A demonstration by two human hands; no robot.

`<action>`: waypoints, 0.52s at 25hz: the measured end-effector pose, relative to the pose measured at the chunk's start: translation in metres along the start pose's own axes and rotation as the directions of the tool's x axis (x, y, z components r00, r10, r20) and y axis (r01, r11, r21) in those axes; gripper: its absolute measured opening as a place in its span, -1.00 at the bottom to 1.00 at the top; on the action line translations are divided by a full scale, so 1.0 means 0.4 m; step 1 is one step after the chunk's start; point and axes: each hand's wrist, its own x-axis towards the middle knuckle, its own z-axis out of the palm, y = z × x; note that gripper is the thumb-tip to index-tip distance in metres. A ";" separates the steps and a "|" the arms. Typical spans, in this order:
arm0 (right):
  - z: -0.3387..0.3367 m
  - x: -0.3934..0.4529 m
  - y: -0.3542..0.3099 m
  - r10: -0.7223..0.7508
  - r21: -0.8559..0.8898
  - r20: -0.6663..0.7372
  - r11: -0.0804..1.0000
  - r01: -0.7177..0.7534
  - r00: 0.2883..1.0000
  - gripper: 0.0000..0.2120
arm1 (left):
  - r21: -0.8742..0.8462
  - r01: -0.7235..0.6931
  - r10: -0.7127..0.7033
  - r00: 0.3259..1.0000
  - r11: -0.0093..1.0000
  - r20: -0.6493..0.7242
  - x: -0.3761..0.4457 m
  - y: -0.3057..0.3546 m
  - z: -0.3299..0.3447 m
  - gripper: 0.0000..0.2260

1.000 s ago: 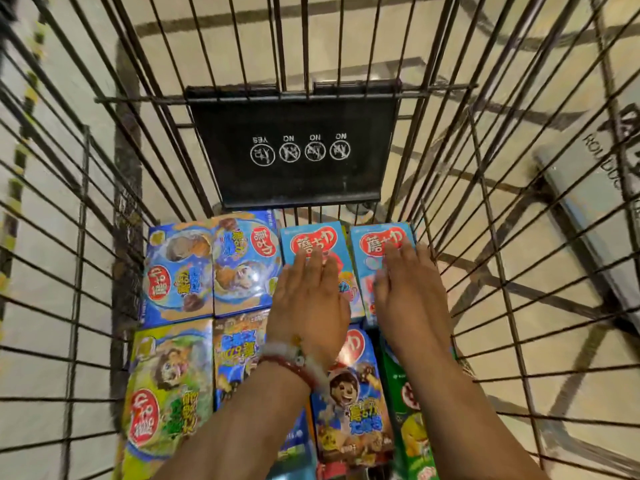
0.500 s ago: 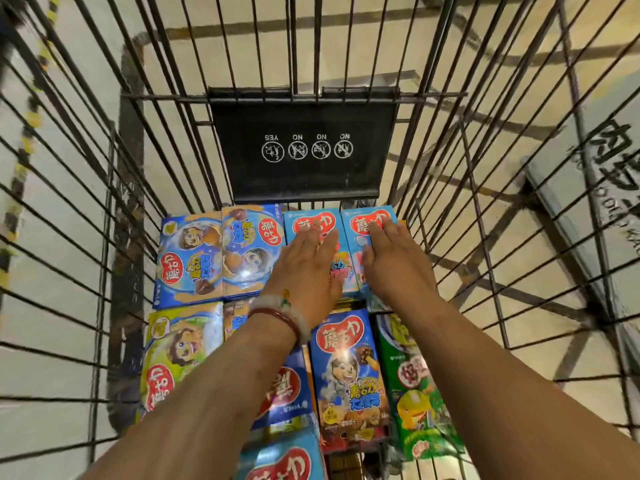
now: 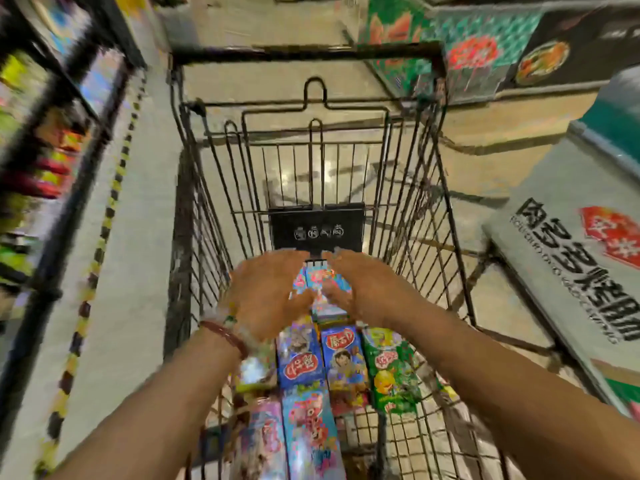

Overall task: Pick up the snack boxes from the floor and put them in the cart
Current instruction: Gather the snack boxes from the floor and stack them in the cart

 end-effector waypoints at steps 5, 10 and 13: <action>-0.316 -0.169 -0.181 -0.160 -0.218 -0.187 0.969 0.118 0.969 -0.26 | 0.164 0.022 0.000 0.991 0.986 -0.132 -0.177 0.068 -0.332 -0.34; -0.432 -0.334 -0.274 -0.361 -0.358 -0.259 0.897 0.258 0.896 -0.28 | 0.217 0.188 -0.127 0.955 0.958 -0.269 -0.379 0.151 -0.488 -0.30; -0.446 -0.424 -0.311 -0.388 -0.355 -0.137 0.878 0.320 0.912 -0.08 | 0.209 0.366 -0.300 0.910 0.907 -0.287 -0.516 0.210 -0.512 -0.12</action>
